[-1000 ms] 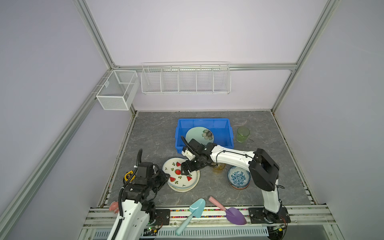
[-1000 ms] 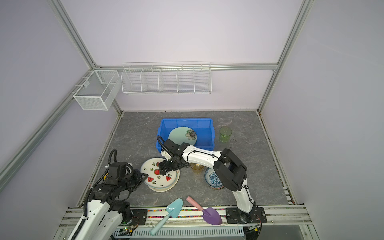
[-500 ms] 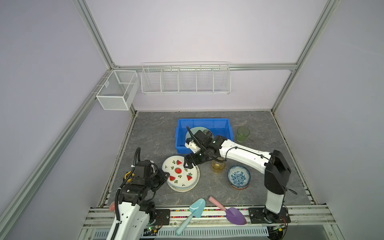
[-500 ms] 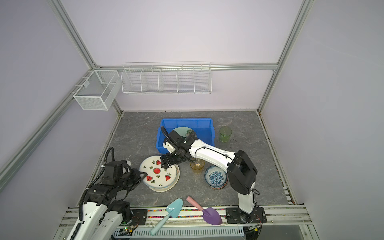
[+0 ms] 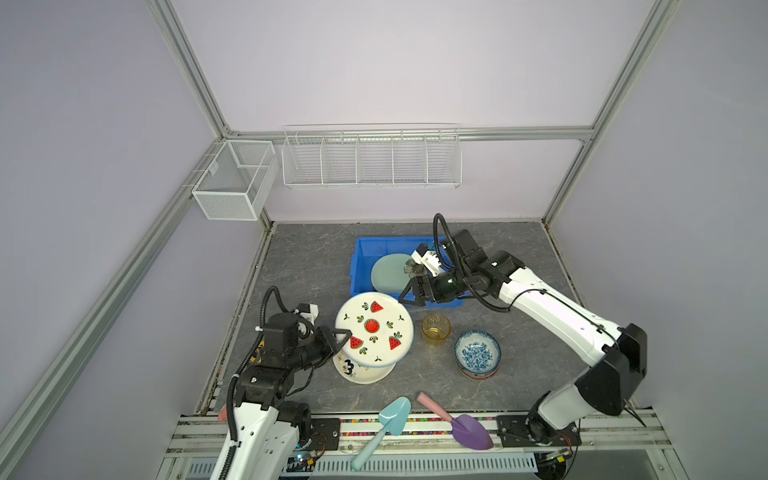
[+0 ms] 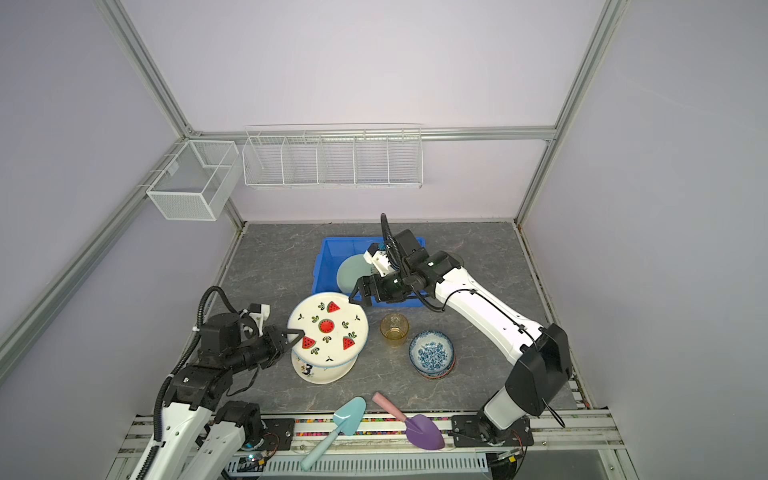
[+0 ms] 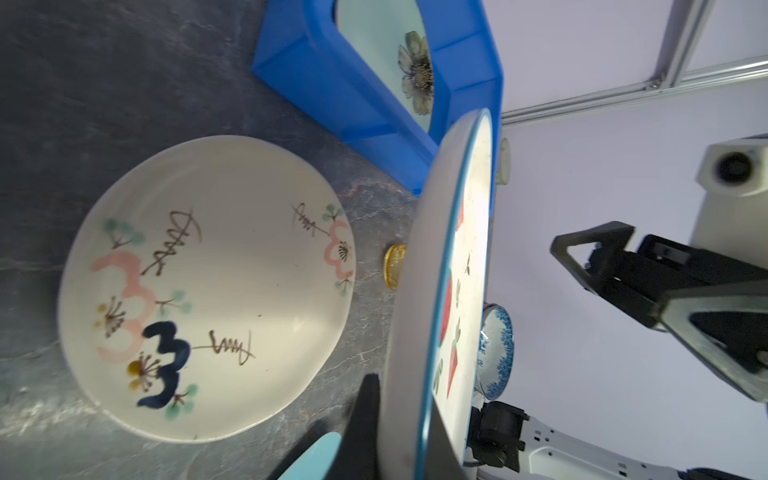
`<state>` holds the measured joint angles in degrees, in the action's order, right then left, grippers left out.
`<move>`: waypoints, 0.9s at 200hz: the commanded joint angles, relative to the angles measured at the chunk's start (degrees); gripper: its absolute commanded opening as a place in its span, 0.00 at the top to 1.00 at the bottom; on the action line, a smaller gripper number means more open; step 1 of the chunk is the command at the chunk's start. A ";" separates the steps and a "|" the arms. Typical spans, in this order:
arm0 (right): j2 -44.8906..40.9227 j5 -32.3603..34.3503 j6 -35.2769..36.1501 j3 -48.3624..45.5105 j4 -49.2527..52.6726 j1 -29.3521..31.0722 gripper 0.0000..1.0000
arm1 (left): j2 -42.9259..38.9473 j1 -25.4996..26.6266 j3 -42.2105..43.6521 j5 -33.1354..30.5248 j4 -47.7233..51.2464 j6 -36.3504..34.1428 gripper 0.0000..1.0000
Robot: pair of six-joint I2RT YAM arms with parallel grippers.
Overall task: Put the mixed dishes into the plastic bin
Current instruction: 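Lift the watermelon plate with the right gripper while the left gripper approaches, then hold the watermelon plate up with the right gripper beside the left gripper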
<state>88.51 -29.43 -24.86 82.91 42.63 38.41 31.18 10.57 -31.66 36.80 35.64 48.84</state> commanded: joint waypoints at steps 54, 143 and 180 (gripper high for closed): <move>-5.49 -13.80 -4.21 -8.65 -7.22 -5.94 0.11 | 7.52 0.20 -5.34 11.01 -24.75 2.46 1.00; -6.88 -16.49 -11.23 -12.81 -18.58 -6.02 0.47 | 9.62 0.24 -4.35 11.50 -28.58 4.66 1.00; -7.30 -16.68 -13.85 -14.40 -22.77 -5.99 0.56 | 9.67 0.22 -3.23 11.38 -30.01 5.94 1.00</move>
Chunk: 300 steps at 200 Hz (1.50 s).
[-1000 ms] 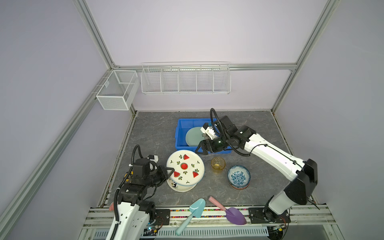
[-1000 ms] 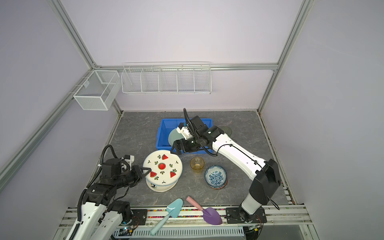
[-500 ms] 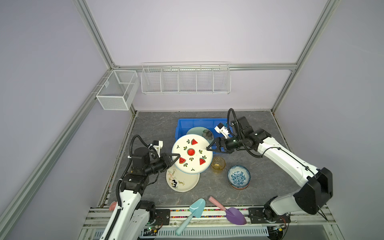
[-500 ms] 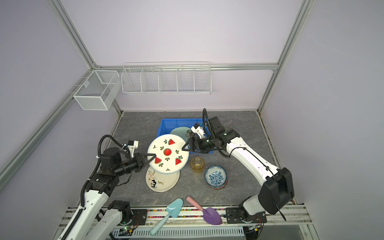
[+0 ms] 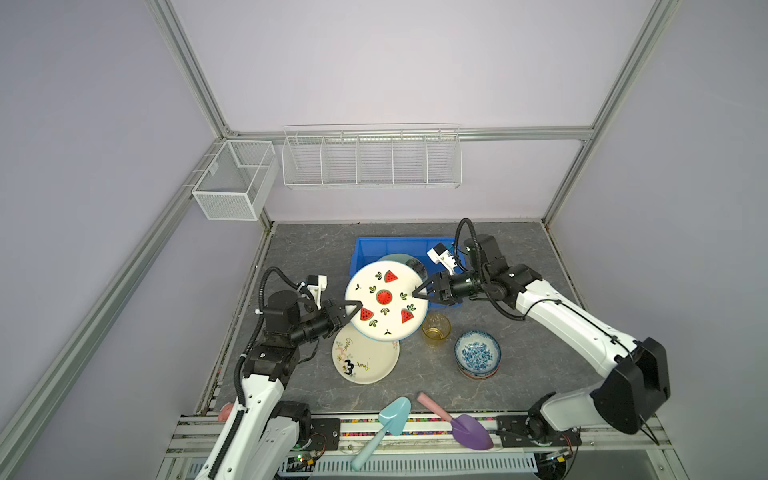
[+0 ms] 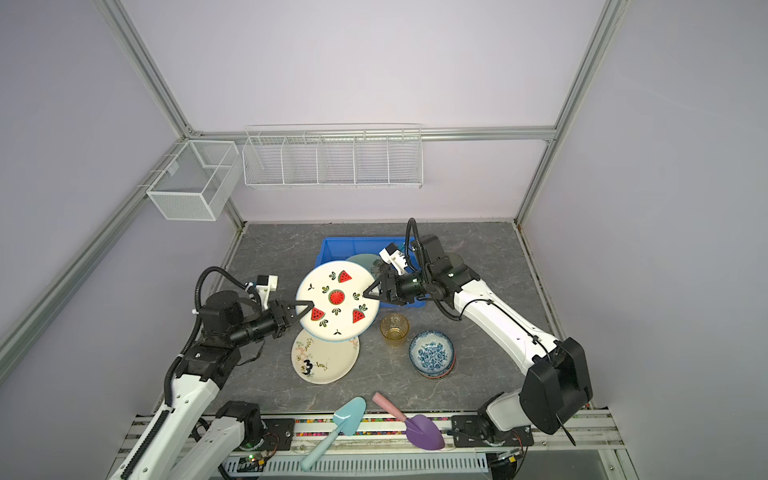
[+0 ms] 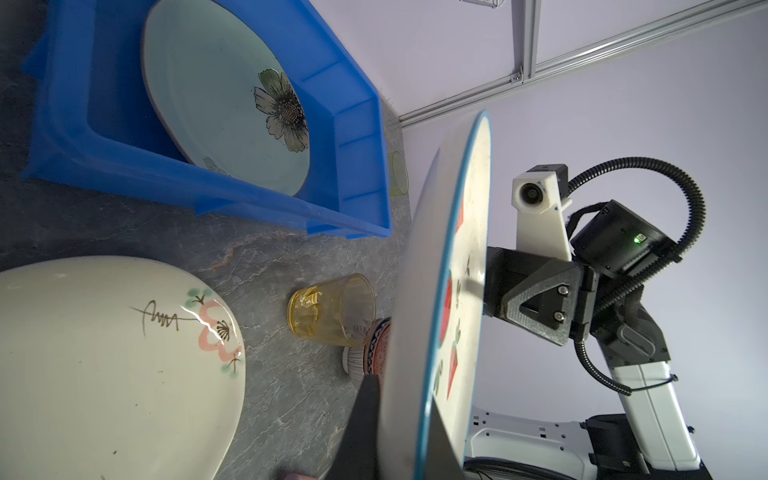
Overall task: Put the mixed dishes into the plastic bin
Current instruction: 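Hold the watermelon plate up with the right gripper beside the left gripper, then carry the watermelon plate over the blue bin and lower it in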
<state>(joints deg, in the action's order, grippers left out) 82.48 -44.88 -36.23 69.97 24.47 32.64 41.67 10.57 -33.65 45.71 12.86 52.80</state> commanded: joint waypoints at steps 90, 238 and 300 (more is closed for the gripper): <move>0.39 -2.05 -6.50 -2.12 -10.63 -0.32 0.75 | 1.22 0.22 -0.37 2.33 -9.52 1.87 1.00; 3.70 0.86 -5.70 1.72 -7.51 -3.16 0.93 | 7.07 0.24 -3.27 -2.47 -0.01 -6.82 0.19; 5.42 3.91 -1.87 5.72 -0.97 -5.84 0.93 | 13.43 -4.17 -10.78 -3.22 10.97 -23.28 0.00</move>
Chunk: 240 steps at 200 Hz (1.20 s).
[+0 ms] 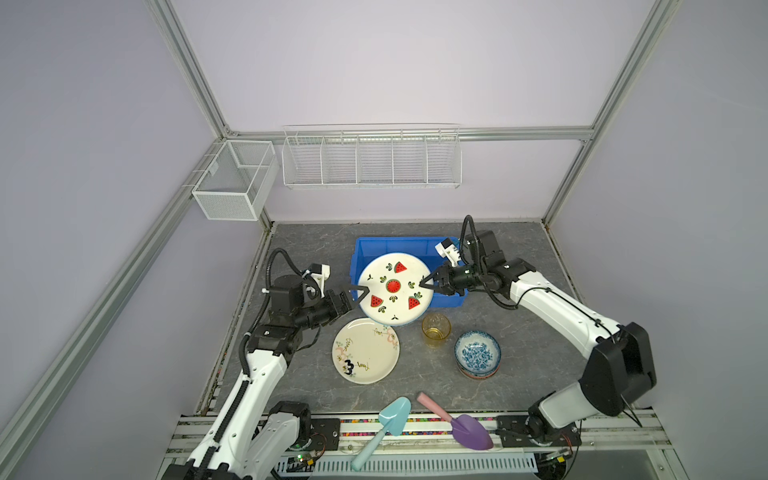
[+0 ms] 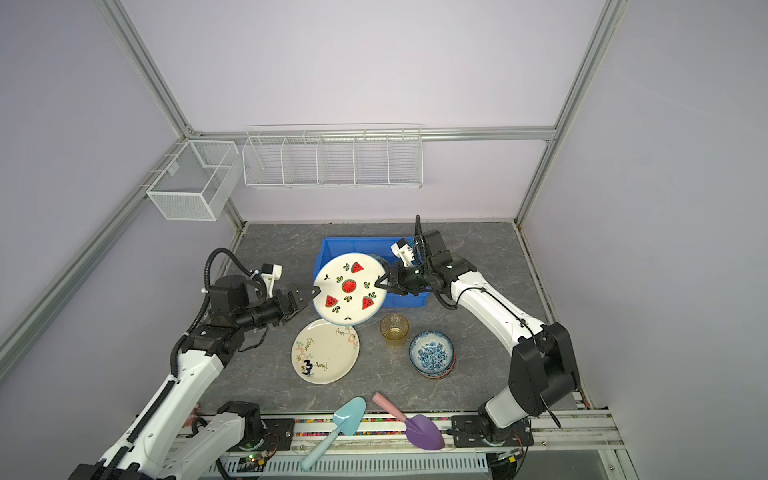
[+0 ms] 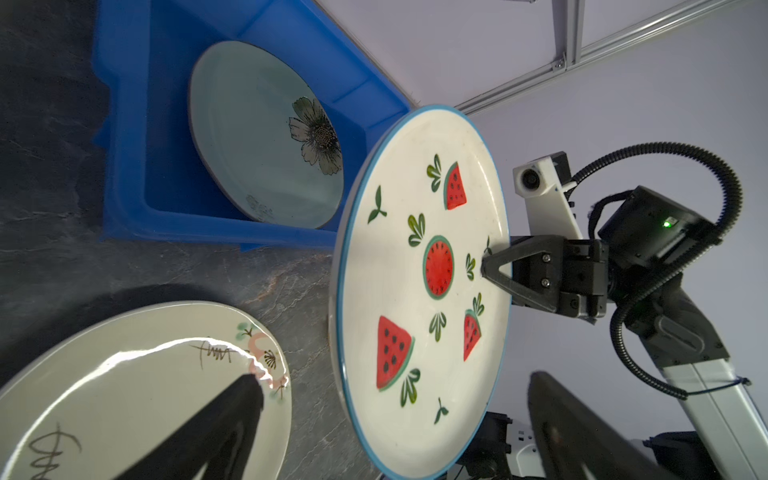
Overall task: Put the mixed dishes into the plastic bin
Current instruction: 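Carry the watermelon plate over the blue bin and lower it in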
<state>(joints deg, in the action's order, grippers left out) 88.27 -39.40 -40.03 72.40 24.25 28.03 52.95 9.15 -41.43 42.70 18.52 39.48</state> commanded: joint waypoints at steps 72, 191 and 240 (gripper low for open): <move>4.38 1.37 3.26 9.36 1.28 -4.21 0.93 | 5.59 -5.46 -10.00 -5.14 13.64 -21.34 0.00; 15.93 5.57 4.75 19.51 3.13 -5.57 0.93 | 8.03 -5.37 -10.96 -9.38 19.45 -29.38 0.00; 19.10 5.58 3.58 19.87 0.61 -6.67 0.93 | 8.92 -5.28 -10.74 -9.61 19.62 -29.47 0.00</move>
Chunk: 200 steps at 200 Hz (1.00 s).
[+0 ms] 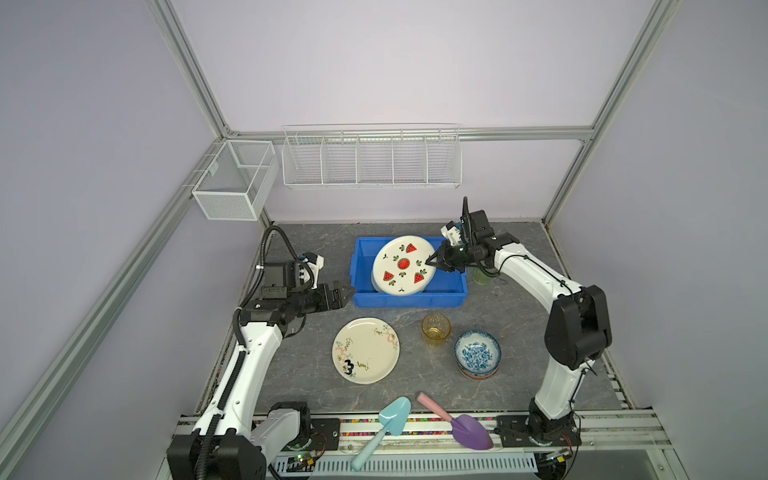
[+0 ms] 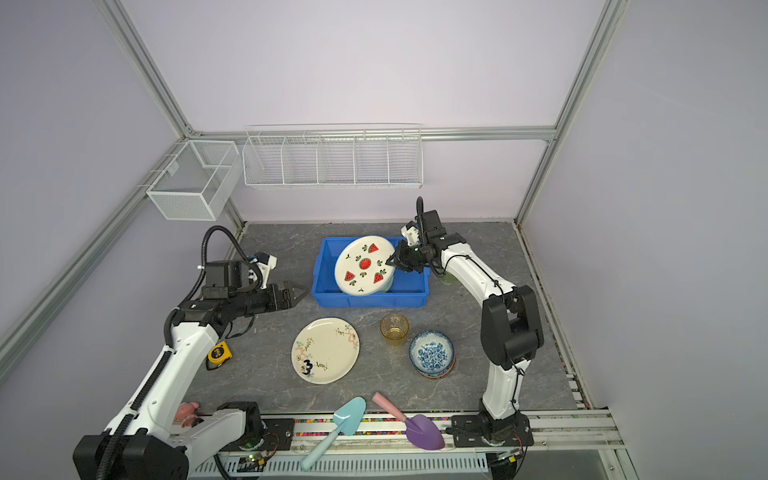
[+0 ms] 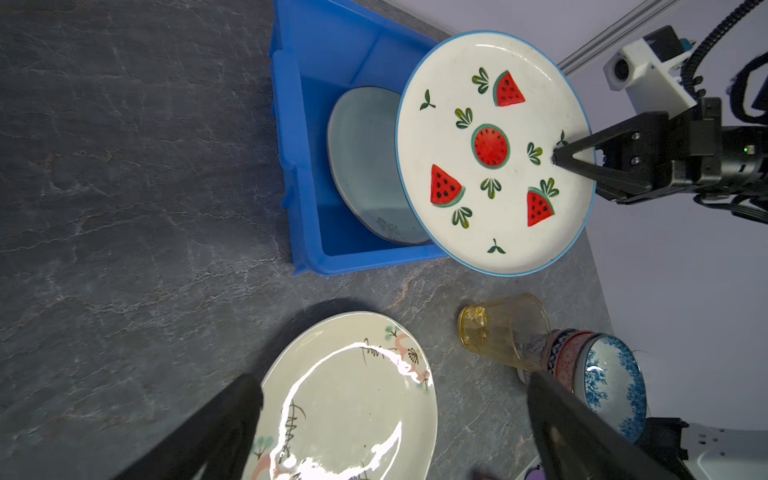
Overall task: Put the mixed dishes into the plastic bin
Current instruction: 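Carry the watermelon plate over the blue bin and lower it in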
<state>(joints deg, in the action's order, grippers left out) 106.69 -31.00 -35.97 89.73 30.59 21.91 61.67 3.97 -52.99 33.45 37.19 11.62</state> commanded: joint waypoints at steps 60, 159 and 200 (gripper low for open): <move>5.76 -3.23 -1.90 5.70 -6.58 -0.79 0.93 | 0.98 -0.10 0.84 -0.43 1.13 -1.86 0.00; 12.10 -2.79 -5.51 9.85 -9.03 -0.06 0.93 | 2.79 -0.10 0.52 0.81 0.94 -2.06 0.00; 14.08 -2.30 -6.44 9.63 -10.12 0.20 0.93 | 3.06 -0.10 0.48 1.18 0.90 -1.96 0.00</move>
<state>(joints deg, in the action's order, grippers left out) 120.18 -30.83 -40.60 97.32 25.61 21.63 64.31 3.97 -52.51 33.52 37.60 11.20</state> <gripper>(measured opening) 0.125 0.996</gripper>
